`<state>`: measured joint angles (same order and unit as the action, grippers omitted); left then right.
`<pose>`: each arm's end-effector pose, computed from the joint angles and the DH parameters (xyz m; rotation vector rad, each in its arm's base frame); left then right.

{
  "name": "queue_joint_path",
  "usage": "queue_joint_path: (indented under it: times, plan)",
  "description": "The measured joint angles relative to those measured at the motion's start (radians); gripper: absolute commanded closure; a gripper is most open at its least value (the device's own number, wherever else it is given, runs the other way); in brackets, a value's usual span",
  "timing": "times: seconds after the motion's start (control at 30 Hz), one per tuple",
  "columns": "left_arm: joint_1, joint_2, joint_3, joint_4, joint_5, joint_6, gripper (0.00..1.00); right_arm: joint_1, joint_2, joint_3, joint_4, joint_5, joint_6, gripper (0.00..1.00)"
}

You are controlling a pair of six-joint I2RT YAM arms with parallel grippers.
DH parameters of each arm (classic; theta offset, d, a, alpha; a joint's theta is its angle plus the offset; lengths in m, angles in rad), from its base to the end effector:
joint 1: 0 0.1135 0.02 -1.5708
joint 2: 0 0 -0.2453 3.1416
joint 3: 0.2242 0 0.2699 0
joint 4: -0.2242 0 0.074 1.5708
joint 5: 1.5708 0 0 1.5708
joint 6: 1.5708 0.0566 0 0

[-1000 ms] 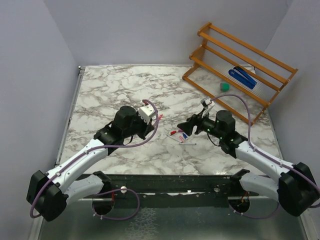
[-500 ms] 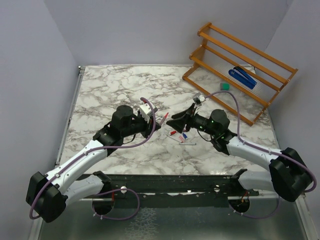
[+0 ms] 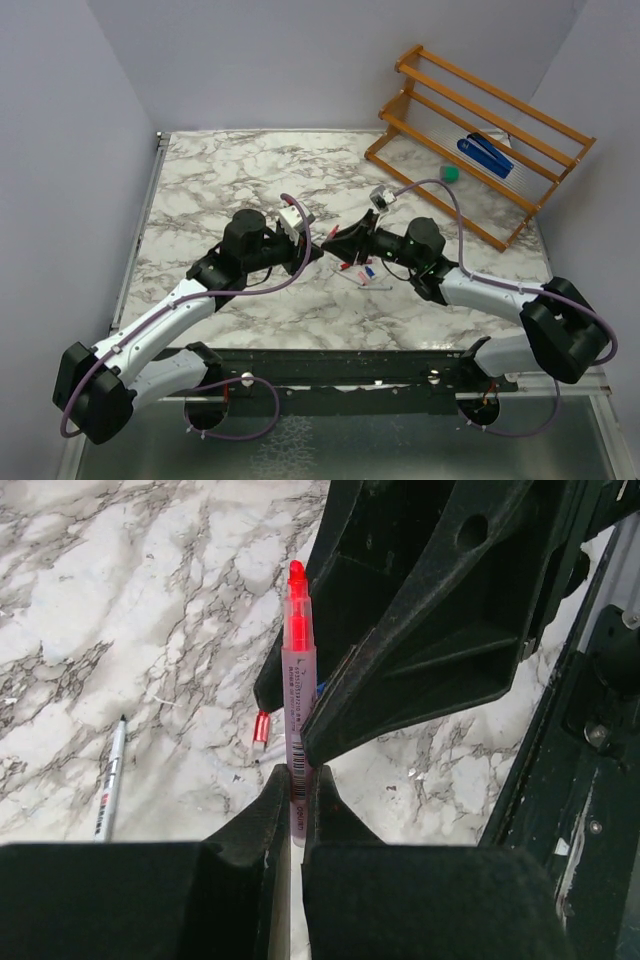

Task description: Insert the pens into the pen caps

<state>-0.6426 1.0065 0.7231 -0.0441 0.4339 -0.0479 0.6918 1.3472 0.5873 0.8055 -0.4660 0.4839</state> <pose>0.2074 -0.1850 0.2645 0.8614 1.7654 -0.8729 0.2319 0.2251 0.2206 -0.5710 1.5769 1.2662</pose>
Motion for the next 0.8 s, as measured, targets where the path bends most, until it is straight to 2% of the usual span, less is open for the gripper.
queue_joint_path:
  times: [0.07,0.1,0.27,0.3,0.37,0.4,0.47,0.57,0.8]
  plan:
    - [0.002,0.005,0.0,-0.001,0.001,0.0,1.0,0.005,0.01,0.006,0.012,-0.01,0.008,0.96]
    - [0.005,0.007,0.0,0.0,0.003,0.0,1.0,0.009,0.013,0.014,0.018,-0.014,0.013,0.99]
    - [0.008,0.008,0.0,0.013,0.007,-0.001,1.0,0.014,0.019,0.023,0.026,-0.017,0.013,1.0]
    - [0.008,0.008,0.0,0.013,0.007,-0.001,0.97,0.014,0.021,0.023,0.029,-0.018,0.013,1.0]
    - [0.008,0.01,0.0,0.014,0.006,-0.004,0.72,0.014,0.025,0.023,0.036,-0.018,0.015,1.0]
    - [0.009,0.013,0.0,0.015,0.006,-0.004,0.64,0.014,0.028,0.023,0.039,-0.018,0.018,1.0]
    - [0.01,0.026,0.0,0.016,0.009,-0.014,0.55,0.016,0.037,0.024,0.047,-0.018,0.026,1.0]
    - [0.007,0.058,0.0,0.011,0.02,-0.025,0.53,0.026,0.056,0.04,0.081,-0.018,0.043,1.0]
    - [0.006,0.077,0.0,-0.002,0.027,-0.034,0.65,0.06,0.086,0.064,0.16,-0.019,0.078,1.0]
